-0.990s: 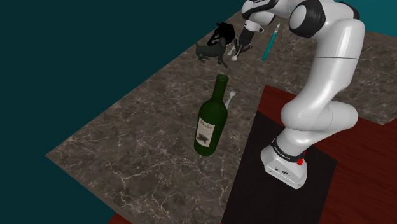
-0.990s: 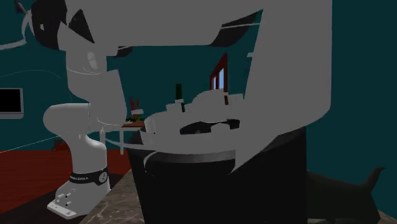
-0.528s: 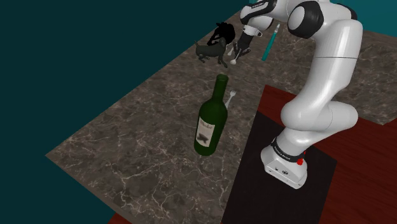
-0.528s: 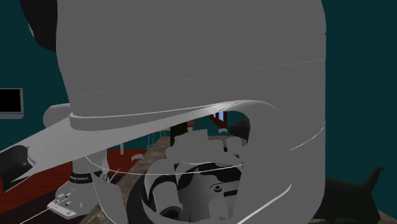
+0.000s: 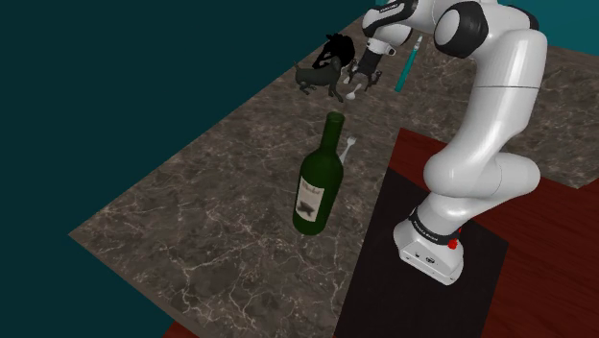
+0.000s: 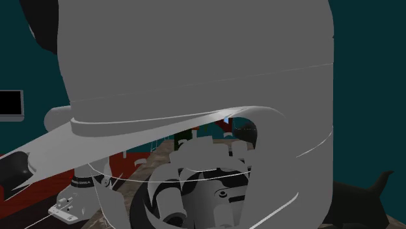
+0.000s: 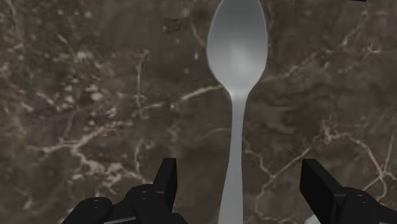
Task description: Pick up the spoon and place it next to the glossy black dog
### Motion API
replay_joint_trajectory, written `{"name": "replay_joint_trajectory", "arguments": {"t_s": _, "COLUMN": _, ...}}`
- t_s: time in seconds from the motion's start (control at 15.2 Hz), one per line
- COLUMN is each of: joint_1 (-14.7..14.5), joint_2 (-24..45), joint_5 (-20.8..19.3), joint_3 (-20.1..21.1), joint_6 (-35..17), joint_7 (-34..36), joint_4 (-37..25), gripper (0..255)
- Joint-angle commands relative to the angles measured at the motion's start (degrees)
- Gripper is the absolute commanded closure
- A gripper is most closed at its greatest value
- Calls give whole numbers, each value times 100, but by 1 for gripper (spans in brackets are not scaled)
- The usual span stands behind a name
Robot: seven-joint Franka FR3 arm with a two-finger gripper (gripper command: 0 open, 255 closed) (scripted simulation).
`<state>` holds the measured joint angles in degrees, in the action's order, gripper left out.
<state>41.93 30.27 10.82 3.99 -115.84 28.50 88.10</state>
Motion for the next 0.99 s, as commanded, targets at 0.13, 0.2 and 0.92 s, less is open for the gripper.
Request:
{"name": "replay_joint_trajectory", "arguments": {"t_s": 0.13, "joint_1": 0, "joint_2": 0, "joint_5": 0, "joint_3": 0, "joint_6": 0, "joint_7": 0, "joint_4": 0, "gripper": 0}}
{"name": "replay_joint_trajectory", "arguments": {"t_s": 0.2, "joint_1": 19, "joint_2": -60, "joint_5": -7, "joint_3": -7, "joint_6": 161, "joint_7": 6, "joint_4": -100, "gripper": 0}}
{"name": "replay_joint_trajectory", "arguments": {"t_s": 0.92, "joint_1": 73, "joint_2": -190, "joint_5": -27, "joint_3": -27, "joint_6": 628, "joint_7": 27, "joint_4": -431, "gripper": 0}}
